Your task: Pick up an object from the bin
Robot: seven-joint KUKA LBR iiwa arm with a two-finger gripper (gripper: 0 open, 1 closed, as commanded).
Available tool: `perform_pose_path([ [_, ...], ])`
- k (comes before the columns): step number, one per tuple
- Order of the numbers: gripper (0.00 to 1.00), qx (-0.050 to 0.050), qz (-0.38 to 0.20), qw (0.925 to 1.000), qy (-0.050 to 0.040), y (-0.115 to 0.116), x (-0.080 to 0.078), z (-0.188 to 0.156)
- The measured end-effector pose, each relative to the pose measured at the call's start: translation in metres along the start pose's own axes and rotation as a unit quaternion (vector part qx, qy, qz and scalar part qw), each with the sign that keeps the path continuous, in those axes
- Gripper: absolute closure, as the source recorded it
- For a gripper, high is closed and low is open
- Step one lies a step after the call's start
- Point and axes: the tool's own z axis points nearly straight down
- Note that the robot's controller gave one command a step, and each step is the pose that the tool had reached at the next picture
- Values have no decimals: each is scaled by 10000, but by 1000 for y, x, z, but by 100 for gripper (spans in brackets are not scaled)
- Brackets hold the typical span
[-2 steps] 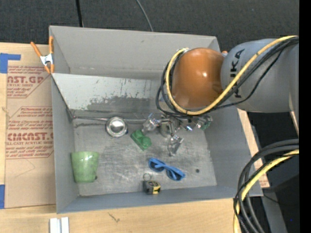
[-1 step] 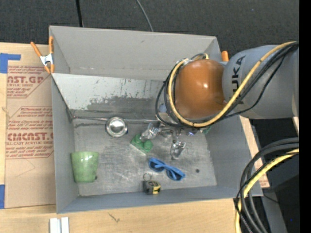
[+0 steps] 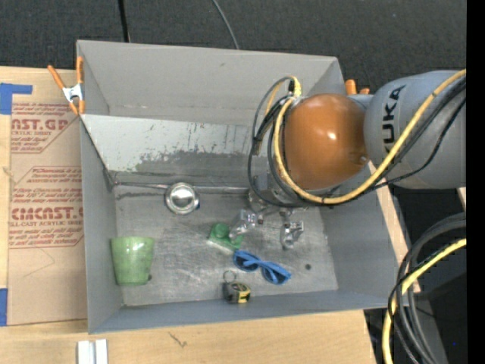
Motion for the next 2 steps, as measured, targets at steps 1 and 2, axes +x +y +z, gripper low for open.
perform_pose_path([
  [1, 0, 15, -2560, 9667, -12, 47, 3, 54],
  [2, 100, 26, -2551, 9669, 17, 44, 5, 52],
])
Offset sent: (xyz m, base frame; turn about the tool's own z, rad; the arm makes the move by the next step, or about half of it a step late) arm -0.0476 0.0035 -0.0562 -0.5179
